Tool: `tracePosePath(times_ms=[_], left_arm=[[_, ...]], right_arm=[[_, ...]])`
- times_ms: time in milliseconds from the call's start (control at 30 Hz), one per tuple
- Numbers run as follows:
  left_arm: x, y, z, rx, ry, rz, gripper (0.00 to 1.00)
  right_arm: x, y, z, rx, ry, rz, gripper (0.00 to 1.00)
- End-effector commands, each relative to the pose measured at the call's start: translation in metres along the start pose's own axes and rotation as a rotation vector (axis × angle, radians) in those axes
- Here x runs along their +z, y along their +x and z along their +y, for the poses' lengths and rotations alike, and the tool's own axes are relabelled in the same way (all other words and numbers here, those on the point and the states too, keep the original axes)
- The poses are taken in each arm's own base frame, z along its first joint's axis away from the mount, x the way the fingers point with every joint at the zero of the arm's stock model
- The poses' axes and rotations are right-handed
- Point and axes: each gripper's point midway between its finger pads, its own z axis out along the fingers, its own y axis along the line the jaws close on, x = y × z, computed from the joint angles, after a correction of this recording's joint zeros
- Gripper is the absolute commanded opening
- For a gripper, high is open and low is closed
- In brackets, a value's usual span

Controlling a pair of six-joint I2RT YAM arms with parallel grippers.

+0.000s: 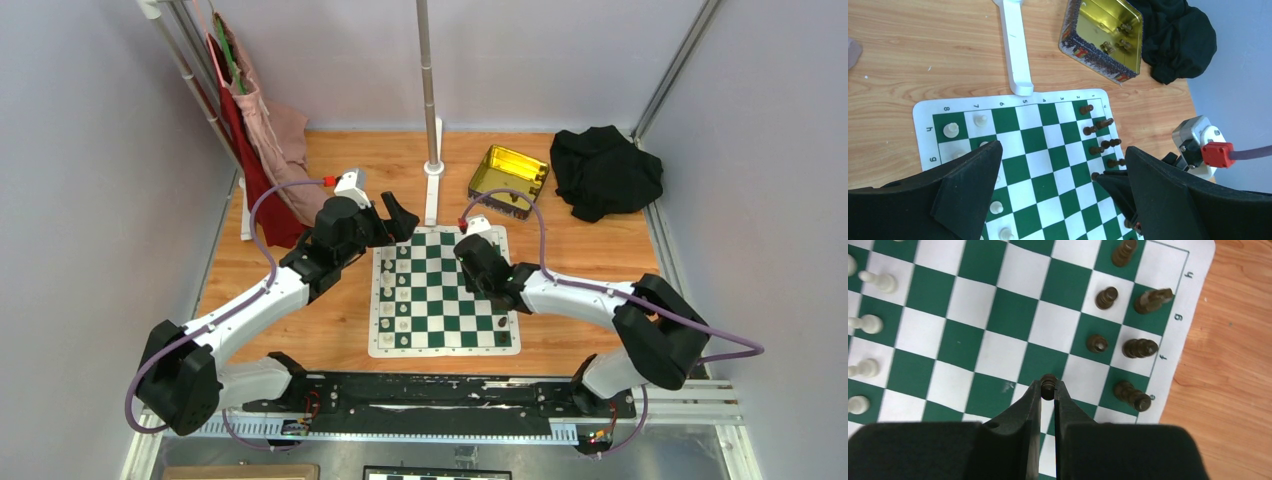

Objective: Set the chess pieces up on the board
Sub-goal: Move the chess piece to the chessboard.

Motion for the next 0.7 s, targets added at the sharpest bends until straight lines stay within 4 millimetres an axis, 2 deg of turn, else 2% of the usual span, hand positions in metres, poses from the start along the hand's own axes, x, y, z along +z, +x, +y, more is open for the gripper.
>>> tracePosePath(times_ms=[0, 667], left_arm=[[-0.001, -0.005, -0.008, 0.01, 0.031, -0.023, 1.0], [0.002, 0.0, -0.004, 0.01, 0.024, -0.011, 1.0]], right_arm=[[-0.002, 0.014, -0.024, -0.011, 0.073, 0.042, 0.03], [0.011, 0.032, -0.043, 0.008, 0.109, 0.086, 0.03]])
